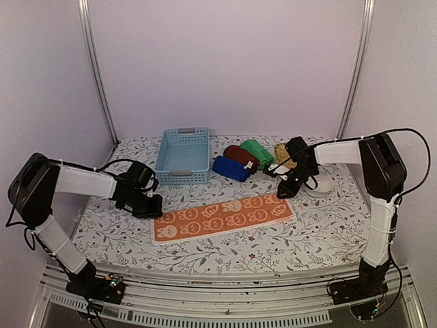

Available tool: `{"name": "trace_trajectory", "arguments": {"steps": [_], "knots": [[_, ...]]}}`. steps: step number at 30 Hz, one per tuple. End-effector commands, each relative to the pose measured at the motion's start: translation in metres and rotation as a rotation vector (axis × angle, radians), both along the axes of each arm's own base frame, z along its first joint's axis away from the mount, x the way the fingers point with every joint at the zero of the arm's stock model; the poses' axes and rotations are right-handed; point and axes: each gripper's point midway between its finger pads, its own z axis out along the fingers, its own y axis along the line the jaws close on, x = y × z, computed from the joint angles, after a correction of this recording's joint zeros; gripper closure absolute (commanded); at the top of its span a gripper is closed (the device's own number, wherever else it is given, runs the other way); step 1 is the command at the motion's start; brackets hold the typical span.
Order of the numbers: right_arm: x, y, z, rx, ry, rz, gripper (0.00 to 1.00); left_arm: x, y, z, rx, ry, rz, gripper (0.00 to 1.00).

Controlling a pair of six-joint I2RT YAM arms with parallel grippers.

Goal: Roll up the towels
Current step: Move the towel to the center of the board.

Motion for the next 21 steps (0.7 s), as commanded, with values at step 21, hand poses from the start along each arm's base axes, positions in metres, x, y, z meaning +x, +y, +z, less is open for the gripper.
{"name": "trace_trajectory", "arguments": {"steps": [21], "knots": [[0.029, -0.001, 0.040, 0.041, 0.003, -0.150, 0.61, 0.002, -0.027, 0.051, -0.071, -0.081, -0.069, 1.00]]}}
